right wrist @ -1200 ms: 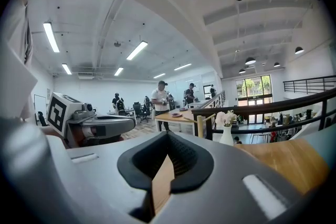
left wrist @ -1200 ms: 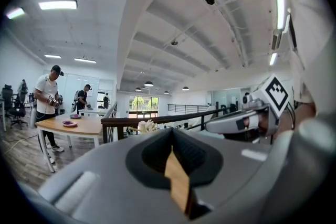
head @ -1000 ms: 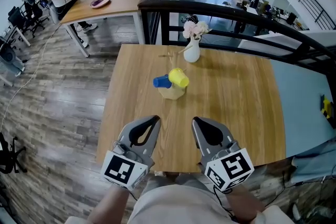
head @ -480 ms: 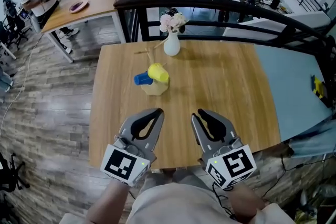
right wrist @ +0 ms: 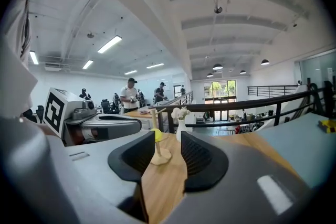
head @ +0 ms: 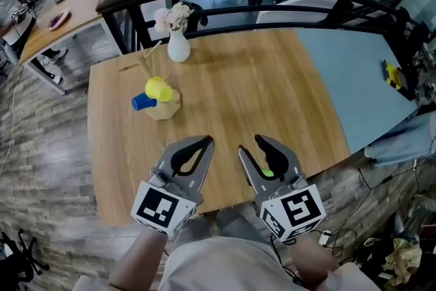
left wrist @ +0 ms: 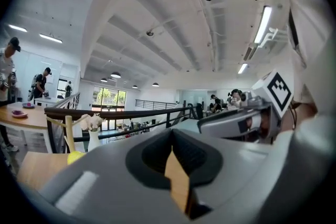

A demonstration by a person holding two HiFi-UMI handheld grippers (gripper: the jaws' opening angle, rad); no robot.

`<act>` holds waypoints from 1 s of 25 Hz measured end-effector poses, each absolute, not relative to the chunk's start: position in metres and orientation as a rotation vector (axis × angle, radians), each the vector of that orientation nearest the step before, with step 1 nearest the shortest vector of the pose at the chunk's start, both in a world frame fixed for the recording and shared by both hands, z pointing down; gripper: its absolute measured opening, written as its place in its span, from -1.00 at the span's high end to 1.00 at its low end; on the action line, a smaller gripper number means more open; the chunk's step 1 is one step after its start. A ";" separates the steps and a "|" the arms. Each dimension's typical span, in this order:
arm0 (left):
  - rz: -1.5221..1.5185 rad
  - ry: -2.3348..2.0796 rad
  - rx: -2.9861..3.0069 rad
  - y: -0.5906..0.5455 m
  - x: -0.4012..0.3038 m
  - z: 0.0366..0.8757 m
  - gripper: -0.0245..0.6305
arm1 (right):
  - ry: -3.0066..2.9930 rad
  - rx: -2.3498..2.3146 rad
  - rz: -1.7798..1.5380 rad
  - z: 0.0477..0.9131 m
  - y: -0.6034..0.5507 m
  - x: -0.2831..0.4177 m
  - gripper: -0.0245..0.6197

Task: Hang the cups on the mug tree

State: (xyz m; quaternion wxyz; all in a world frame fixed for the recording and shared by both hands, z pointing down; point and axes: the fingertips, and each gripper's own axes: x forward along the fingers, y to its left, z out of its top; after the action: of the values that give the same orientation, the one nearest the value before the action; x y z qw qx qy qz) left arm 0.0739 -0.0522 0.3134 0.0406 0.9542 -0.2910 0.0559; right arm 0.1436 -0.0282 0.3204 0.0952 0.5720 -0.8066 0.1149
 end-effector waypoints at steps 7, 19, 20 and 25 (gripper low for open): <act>0.271 -0.750 2.895 -0.044 0.120 0.360 0.92 | -2.265 1.798 0.435 0.362 -0.016 0.199 0.31; 0.404 -0.538 2.847 -0.020 0.181 0.432 0.92 | -2.117 1.761 0.519 0.436 0.014 0.243 0.17; 0.416 -0.533 2.842 -0.019 0.184 0.439 0.92 | -2.116 1.753 0.525 0.443 0.016 0.244 0.16; 0.452 -0.526 2.804 -0.021 0.189 0.472 0.92 | -2.089 1.726 0.553 0.476 0.027 0.250 0.11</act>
State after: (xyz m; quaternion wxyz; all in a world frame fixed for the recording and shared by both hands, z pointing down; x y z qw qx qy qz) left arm 0.1890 -0.0213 0.4723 0.1260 0.9630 -0.1807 0.1552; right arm 0.2504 0.0268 0.4764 0.1868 0.6132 -0.7420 0.1964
